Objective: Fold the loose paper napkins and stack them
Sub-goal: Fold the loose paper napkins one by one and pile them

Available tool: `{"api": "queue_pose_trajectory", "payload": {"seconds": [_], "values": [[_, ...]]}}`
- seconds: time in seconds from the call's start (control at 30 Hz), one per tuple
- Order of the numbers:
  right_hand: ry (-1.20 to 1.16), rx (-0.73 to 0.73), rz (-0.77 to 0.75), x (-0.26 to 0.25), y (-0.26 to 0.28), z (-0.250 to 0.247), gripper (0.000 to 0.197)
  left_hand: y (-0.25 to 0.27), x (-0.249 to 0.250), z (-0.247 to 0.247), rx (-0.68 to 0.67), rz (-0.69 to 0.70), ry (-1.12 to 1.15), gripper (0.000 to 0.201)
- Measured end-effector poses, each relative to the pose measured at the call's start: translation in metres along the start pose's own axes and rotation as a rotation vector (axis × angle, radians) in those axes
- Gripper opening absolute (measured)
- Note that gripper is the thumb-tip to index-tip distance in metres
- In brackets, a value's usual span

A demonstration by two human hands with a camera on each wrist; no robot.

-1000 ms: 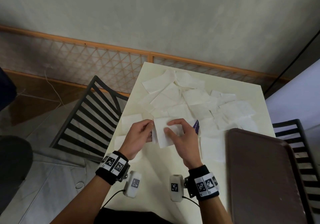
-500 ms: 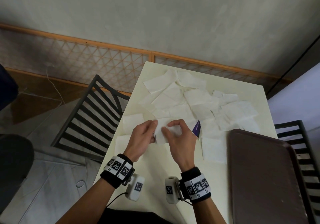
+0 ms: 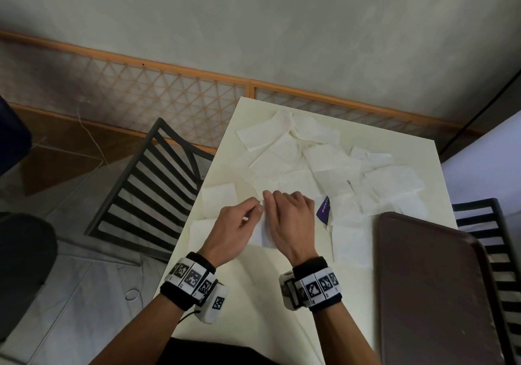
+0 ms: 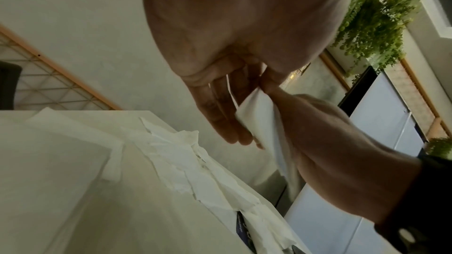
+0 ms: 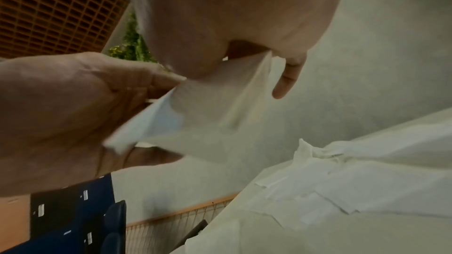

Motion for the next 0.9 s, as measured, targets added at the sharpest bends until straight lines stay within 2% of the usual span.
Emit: {"api": "queue_pose_trajectory", "payload": {"seconds": [0.07,0.1,0.2,0.3,0.37,0.47,0.6,0.73,0.8,0.9], "values": [[-0.103,0.018,0.029,0.009,-0.005,0.001,0.047,0.0,-0.003,-0.005,0.04,-0.009,0.003,0.035],[-0.21,0.035,0.091,0.013,-0.009,0.001,0.05,0.0,-0.004,-0.007,0.069,-0.014,0.006,0.034],[-0.495,0.096,0.403,0.022,-0.018,0.008,0.054,-0.005,-0.012,-0.016,0.173,-0.063,0.043,0.034],[-0.734,0.01,0.578,0.016,-0.023,0.026,0.038,-0.018,-0.032,-0.025,0.293,-0.135,0.011,0.035],[-0.804,-0.084,0.548,0.011,-0.027,0.042,0.029,-0.028,-0.05,-0.033,0.366,-0.194,-0.068,0.032],[-0.719,-0.18,0.455,0.011,-0.041,0.073,0.031,-0.047,-0.087,-0.047,0.399,-0.352,-0.24,0.025],[-0.542,-0.371,0.46,0.015,-0.054,0.125,0.018,-0.065,-0.131,-0.056,0.314,-0.513,-0.372,0.014],[-0.335,-0.545,0.435,0.016,-0.06,0.158,0.011,-0.075,-0.142,-0.055,0.192,-0.546,-0.533,0.029],[-0.239,-0.535,0.405,0.019,-0.073,0.156,0.011,-0.08,-0.144,-0.055,0.165,-0.506,-0.566,0.033],[-0.053,-0.372,0.363,0.041,-0.107,0.143,0.02,-0.085,-0.144,-0.055,0.141,-0.468,-0.549,0.035]]}}
Point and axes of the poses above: each hand's wrist, its own y-axis away from the middle knuckle, its own z-axis out of the palm, x = y × z, the point moved 3 cm from there along -y, towards the middle knuckle, and after that the axes turned 5 degrees about -y, right-handed, at the moved point
